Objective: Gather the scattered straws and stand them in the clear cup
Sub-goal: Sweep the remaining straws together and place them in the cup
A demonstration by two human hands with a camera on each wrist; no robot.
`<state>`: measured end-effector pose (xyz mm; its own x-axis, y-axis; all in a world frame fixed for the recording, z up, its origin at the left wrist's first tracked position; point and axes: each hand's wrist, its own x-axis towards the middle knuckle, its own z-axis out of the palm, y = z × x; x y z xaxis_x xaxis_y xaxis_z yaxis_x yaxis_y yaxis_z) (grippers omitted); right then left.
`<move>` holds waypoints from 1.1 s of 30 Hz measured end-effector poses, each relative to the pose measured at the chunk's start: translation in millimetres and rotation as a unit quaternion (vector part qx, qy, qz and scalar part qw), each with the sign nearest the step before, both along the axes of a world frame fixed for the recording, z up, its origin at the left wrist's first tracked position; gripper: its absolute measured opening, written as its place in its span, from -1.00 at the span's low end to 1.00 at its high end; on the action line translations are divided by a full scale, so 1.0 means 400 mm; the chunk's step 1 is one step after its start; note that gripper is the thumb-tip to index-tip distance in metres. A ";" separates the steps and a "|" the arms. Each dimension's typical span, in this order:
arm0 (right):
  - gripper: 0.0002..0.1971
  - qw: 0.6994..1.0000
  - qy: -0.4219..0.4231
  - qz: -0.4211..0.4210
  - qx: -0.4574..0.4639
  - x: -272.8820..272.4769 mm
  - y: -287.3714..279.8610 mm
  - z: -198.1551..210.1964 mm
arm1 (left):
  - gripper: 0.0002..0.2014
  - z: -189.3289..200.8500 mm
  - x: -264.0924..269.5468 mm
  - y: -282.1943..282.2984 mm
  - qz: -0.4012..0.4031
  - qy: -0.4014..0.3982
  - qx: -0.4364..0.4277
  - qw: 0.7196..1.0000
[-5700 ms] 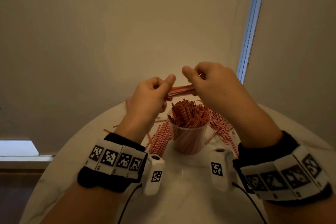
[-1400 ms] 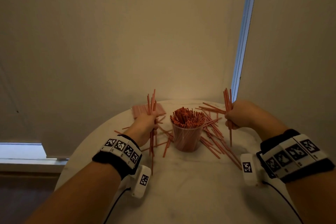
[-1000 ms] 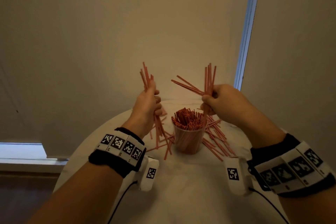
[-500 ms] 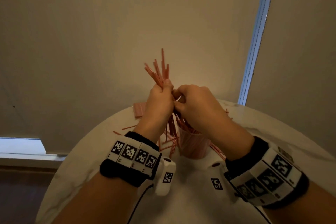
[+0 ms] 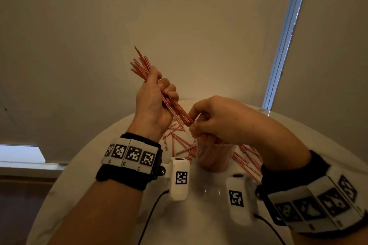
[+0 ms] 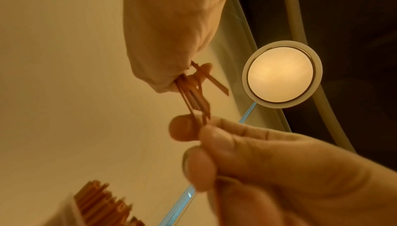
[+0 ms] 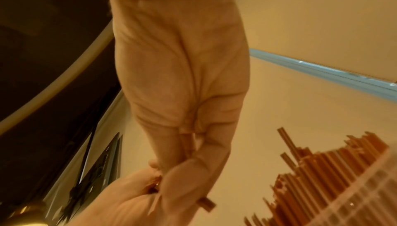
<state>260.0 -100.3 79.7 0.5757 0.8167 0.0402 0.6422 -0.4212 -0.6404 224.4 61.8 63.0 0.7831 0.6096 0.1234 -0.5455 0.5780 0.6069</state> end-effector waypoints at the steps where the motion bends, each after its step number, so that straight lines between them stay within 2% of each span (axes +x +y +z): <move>1: -0.94 1.000 0.016 0.008 0.014 0.001 -0.002 0.002 | -0.75 0.002 -0.002 -0.005 0.003 -0.001 0.013 1.000; 6: -0.97 0.999 0.010 -0.012 0.042 -0.009 0.010 -0.014 | -0.78 0.009 -0.006 -0.027 0.015 -0.005 0.097 0.995; 10: -0.86 0.999 -0.005 -0.039 0.026 -0.001 0.003 -0.022 | -0.75 0.009 -0.001 -0.026 0.024 -0.012 0.143 0.989; 13: -0.83 0.999 -0.026 -0.033 -0.019 0.013 -0.030 0.000 | -0.73 0.012 0.006 -0.009 0.054 -0.025 0.126 0.990; 16: -0.83 0.996 -0.053 -0.032 -0.059 0.028 -0.071 0.025 | -0.71 0.010 0.006 0.023 0.085 -0.006 0.051 0.995; 19: -0.80 0.994 -0.068 -0.077 0.023 0.039 -0.082 0.035 | -0.71 -0.004 0.007 0.025 0.076 0.046 0.051 0.995; 22: -0.78 0.984 -0.059 -0.103 0.131 0.025 -0.050 0.029 | -0.59 -0.010 0.017 -0.026 0.017 0.086 0.133 0.987; 24: -0.78 0.982 -0.079 -0.094 0.143 0.010 -0.020 0.013 | -0.52 -0.014 0.024 -0.061 -0.006 0.112 0.210 0.971; 27: -0.74 0.982 -0.118 -0.101 0.107 0.001 0.001 -0.002 | -0.68 -0.019 0.026 -0.083 0.014 0.140 0.279 0.950; 31: -0.49 0.992 -0.088 -0.090 -0.032 0.001 -0.016 0.003 | -0.73 -0.005 0.015 -0.061 0.046 0.096 0.180 0.978; 33: -0.59 0.994 -0.055 -0.059 -0.071 -0.002 -0.017 0.001 | -0.71 0.004 0.005 -0.055 0.032 0.048 0.126 0.990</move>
